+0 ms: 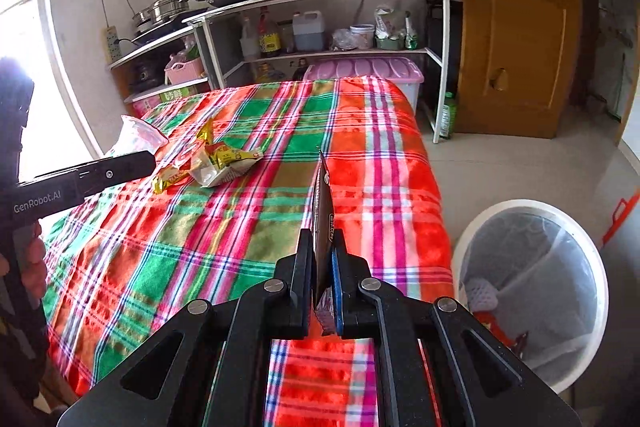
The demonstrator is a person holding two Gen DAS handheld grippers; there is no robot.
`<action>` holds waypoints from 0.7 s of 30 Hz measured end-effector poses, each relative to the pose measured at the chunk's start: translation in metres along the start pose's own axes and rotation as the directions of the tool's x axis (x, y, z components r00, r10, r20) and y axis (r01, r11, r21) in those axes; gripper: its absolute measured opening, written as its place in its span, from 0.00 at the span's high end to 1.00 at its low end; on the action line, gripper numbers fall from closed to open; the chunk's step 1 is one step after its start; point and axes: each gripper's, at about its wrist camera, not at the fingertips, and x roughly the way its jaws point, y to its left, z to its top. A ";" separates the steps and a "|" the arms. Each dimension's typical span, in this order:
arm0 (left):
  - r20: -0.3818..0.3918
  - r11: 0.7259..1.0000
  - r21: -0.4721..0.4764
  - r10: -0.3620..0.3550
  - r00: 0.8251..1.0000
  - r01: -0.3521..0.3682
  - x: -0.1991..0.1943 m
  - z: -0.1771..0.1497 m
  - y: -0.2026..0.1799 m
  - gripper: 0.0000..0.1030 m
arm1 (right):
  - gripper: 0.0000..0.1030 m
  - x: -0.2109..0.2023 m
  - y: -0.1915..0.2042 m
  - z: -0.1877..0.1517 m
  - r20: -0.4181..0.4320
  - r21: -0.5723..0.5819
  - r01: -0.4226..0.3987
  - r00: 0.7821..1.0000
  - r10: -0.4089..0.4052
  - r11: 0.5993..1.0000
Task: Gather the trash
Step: 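Carry the plastic cup and brown wrapper over the white bin with both tools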
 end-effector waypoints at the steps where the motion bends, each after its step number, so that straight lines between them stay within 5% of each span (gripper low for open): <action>1: -0.003 1.000 0.011 -0.013 1.000 0.013 0.002 0.001 -0.008 0.70 | 0.92 -0.004 -0.005 -0.001 0.005 0.008 0.007 1.000 -0.007 1.000; 21: -0.104 0.958 0.244 -0.127 0.987 0.149 0.067 0.000 -0.164 0.70 | 0.92 -0.068 -0.122 -0.035 0.010 0.187 0.250 0.966 -0.257 0.950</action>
